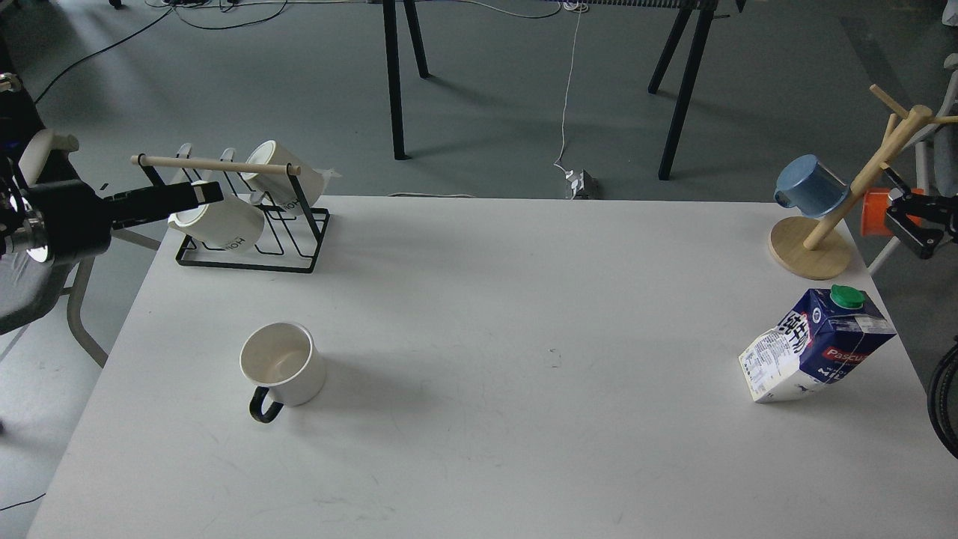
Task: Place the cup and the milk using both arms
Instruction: 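Reach the left gripper toward the white mug with black handle, then grasp the white mug rim with the left gripper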
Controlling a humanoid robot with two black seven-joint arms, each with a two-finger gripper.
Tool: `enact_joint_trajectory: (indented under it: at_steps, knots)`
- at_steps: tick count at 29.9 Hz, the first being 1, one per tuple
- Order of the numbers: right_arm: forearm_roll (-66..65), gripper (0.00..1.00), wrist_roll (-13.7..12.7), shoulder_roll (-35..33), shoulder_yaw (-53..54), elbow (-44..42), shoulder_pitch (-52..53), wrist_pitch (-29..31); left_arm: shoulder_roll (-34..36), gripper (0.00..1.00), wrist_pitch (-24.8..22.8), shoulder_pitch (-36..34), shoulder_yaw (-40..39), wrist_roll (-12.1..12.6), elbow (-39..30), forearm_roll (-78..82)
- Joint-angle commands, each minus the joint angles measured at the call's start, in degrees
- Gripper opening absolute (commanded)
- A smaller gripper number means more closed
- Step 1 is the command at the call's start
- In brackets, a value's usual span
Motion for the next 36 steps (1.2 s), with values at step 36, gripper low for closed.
enact_joint_trajectory:
  at_steps: [36]
  knots:
    - [0.0,0.98,0.0,-0.1,-0.4,-0.4,-0.5,0.0,-10.9,0.88,11.2,8.6,5.4,0.0,1.9,19.0]
